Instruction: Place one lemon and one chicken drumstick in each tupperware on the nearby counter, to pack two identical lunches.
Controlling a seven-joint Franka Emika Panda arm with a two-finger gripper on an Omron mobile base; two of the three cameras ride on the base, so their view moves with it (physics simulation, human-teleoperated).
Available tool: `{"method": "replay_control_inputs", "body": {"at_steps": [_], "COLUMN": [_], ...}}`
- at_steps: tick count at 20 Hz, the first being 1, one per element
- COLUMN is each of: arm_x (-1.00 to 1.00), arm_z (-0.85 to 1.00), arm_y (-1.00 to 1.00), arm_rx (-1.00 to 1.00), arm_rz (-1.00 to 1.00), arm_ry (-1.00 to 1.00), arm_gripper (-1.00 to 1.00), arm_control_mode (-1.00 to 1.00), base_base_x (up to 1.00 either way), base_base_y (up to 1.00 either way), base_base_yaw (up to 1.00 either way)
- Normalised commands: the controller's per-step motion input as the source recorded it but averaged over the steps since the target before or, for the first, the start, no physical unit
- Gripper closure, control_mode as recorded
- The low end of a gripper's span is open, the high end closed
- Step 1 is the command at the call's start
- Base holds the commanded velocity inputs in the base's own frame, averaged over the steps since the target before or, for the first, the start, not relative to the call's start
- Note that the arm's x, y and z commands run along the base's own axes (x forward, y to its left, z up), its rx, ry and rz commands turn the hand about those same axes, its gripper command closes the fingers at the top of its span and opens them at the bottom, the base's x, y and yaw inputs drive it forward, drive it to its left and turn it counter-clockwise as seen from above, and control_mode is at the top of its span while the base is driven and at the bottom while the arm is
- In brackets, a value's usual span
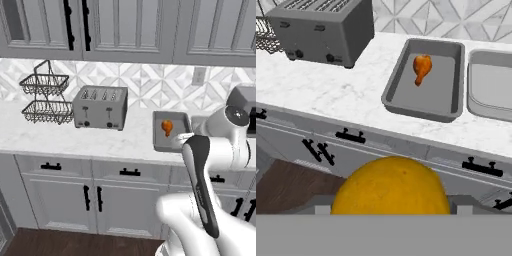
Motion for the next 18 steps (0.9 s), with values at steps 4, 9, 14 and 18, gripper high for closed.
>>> {"method": "replay_control_inputs", "body": {"at_steps": [4, 9, 14, 18], "arm_x": [0.00, 0.00, 0.23, 0.50], "arm_z": [0.00, 0.00, -0.47, -0.72], "arm_y": [0.00, 0.00, 0.08, 0.01], "arm_rx": [0.00, 0.00, -0.03, 0.00], "arm_rz": [0.00, 0.00, -0.08, -0.09], "arm_ry": [0.00, 0.00, 0.00, 0.03], "arm_gripper": [1.00, 1.00, 1.00, 1.00], "arm_control_mode": [1.00, 1.00, -1.00, -1.00], "base_base_x": [0.90, 0.92, 0.27, 0.00], "base_base_y": [-0.56, 0.00, 0.11, 0.00], "base_base_yaw": [-0.25, -0.18, -0.05, 0.00]}}
